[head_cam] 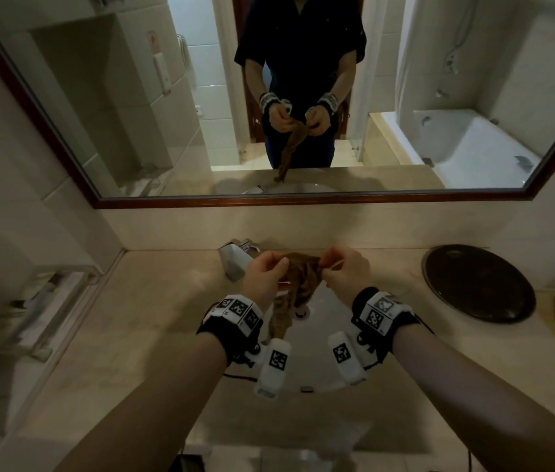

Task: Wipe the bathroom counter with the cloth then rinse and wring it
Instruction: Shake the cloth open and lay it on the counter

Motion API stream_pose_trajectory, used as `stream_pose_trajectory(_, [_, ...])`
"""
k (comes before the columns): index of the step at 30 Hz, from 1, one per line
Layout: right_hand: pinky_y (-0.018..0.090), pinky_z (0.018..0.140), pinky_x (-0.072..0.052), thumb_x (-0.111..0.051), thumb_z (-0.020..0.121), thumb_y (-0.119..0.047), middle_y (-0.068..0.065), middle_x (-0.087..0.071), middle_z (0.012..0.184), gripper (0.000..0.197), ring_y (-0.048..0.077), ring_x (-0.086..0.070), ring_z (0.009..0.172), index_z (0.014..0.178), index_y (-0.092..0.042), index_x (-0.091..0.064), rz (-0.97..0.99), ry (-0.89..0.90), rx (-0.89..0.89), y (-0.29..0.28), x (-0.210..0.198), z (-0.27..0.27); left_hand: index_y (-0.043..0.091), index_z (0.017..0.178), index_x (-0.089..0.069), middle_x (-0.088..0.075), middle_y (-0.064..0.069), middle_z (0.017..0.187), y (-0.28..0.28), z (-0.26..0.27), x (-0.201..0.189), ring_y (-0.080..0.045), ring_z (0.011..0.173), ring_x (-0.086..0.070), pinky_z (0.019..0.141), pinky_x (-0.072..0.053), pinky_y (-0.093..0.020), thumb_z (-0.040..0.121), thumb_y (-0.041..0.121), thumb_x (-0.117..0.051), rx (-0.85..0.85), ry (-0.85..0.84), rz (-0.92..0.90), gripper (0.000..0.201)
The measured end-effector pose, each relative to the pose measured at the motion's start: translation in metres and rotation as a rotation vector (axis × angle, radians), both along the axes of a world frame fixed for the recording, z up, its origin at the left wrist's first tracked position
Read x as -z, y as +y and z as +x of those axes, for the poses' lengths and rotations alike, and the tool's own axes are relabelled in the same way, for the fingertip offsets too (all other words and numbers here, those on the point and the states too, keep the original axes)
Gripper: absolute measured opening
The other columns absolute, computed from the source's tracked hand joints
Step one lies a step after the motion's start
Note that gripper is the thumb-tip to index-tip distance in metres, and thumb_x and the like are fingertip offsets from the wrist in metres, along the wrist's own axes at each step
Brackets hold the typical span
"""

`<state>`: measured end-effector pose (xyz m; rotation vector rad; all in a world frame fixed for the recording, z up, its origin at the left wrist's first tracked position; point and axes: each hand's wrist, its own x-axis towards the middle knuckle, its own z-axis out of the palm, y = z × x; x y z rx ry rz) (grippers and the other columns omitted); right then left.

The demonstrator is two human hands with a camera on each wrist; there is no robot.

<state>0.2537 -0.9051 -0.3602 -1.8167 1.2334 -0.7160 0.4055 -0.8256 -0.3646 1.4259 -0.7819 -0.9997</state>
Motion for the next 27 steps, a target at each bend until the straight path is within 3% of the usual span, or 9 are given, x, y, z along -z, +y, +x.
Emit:
stream_pose_trajectory(5, [0.040,0.072,-0.060,-0.064,0.086,-0.014,0.009,-0.069,0.078,0.005,0.025,-0.069,0.076,0.086,-0.012,-0.068,0.159,-0.130,-0.179,0.010,-0.005,0.008,-0.006,0.105,-0.057,-0.064,-0.019,0.096,0.000,0.001,0.004,-0.029,0.085,-0.064,0.066,-0.056,-0.030,0.098,0.008,-0.048,-0.040,0.076,0.029,0.018])
stream_pose_trajectory(7, [0.029,0.067,-0.058,-0.072,0.081,-0.031,-0.002,-0.070,0.078,0.013,0.015,-0.068,0.074,0.085,-0.019,-0.070,0.051,-0.002,-0.220,0.008,-0.002,0.007,-0.008,0.108,-0.057,-0.065,-0.021,0.098,0.001,0.005,0.006,-0.030,0.086,-0.065,0.066,-0.058,-0.030,0.098,0.007,-0.048,-0.052,0.109,0.037,0.020])
stream_pose_trajectory(10, [0.013,0.058,-0.043,-0.073,0.080,-0.030,-0.007,-0.064,0.081,0.012,0.009,-0.060,0.073,0.083,-0.019,-0.070,-0.153,0.204,-0.209,0.010,0.002,0.010,-0.003,0.099,-0.056,-0.065,-0.019,0.095,0.004,0.001,0.009,-0.028,0.082,-0.066,0.065,-0.058,-0.030,0.098,0.007,-0.049,-0.031,0.078,0.066,0.013])
stream_pose_trajectory(12, [0.017,0.059,-0.040,-0.071,0.081,-0.026,-0.004,-0.061,0.085,0.008,0.012,-0.056,0.076,0.078,-0.021,-0.067,-0.176,0.245,-0.150,0.006,0.001,0.010,0.005,0.094,-0.058,-0.066,-0.015,0.094,0.003,0.005,0.011,-0.029,0.084,-0.066,0.068,-0.057,-0.034,0.098,0.010,-0.050,-0.072,-0.046,0.105,0.011])
stream_pose_trajectory(14, [0.026,0.065,-0.046,-0.068,0.082,-0.024,0.002,-0.063,0.084,0.010,0.019,-0.058,0.078,0.076,-0.019,-0.063,-0.112,0.350,-0.026,-0.012,-0.004,-0.005,0.008,0.098,-0.063,-0.066,-0.009,0.094,-0.001,0.031,0.013,-0.026,0.089,-0.064,0.079,-0.054,-0.038,0.097,0.015,-0.051,-0.232,-0.345,0.232,0.014])
stream_pose_trajectory(16, [0.033,0.071,-0.051,-0.064,0.083,-0.021,0.010,-0.067,0.088,0.012,0.026,-0.061,0.083,0.083,-0.010,-0.065,-0.069,0.522,0.084,-0.035,-0.008,-0.030,0.011,0.097,-0.067,-0.068,-0.012,0.098,-0.001,0.068,0.013,-0.028,0.094,-0.063,0.089,-0.051,-0.040,0.093,0.017,-0.056,-0.417,-0.452,0.316,0.014])
stream_pose_trajectory(20, [0.037,0.076,-0.054,-0.061,0.083,-0.017,0.013,-0.067,0.093,0.011,0.030,-0.063,0.088,0.091,-0.010,-0.064,-0.131,0.678,0.055,-0.047,-0.005,-0.043,0.019,0.090,-0.068,-0.070,-0.011,0.095,0.000,0.078,0.018,-0.030,0.094,-0.064,0.087,-0.052,-0.038,0.090,0.023,-0.061,-0.319,-0.607,0.405,0.008])
stream_pose_trajectory(24, [0.042,0.061,-0.060,-0.054,0.089,-0.010,0.014,-0.066,0.085,0.005,0.032,-0.069,0.068,0.087,-0.013,-0.057,-0.029,0.205,0.160,-0.047,-0.017,-0.024,0.018,0.083,-0.061,-0.065,-0.003,0.082,-0.012,0.058,-0.005,-0.027,0.082,-0.065,0.080,-0.056,-0.039,0.092,0.017,-0.057,-0.448,-0.527,0.163,0.010])
stream_pose_trajectory(27, [0.040,0.058,-0.058,-0.048,0.092,-0.009,0.016,-0.064,0.090,0.012,0.033,-0.067,0.067,0.088,-0.019,-0.051,-0.045,-0.191,0.334,-0.050,-0.028,-0.013,0.017,0.090,-0.055,-0.056,0.009,0.076,-0.022,0.053,-0.025,-0.011,0.069,-0.057,0.064,-0.048,-0.024,0.097,0.020,-0.050,-0.583,-0.538,0.001,0.009])
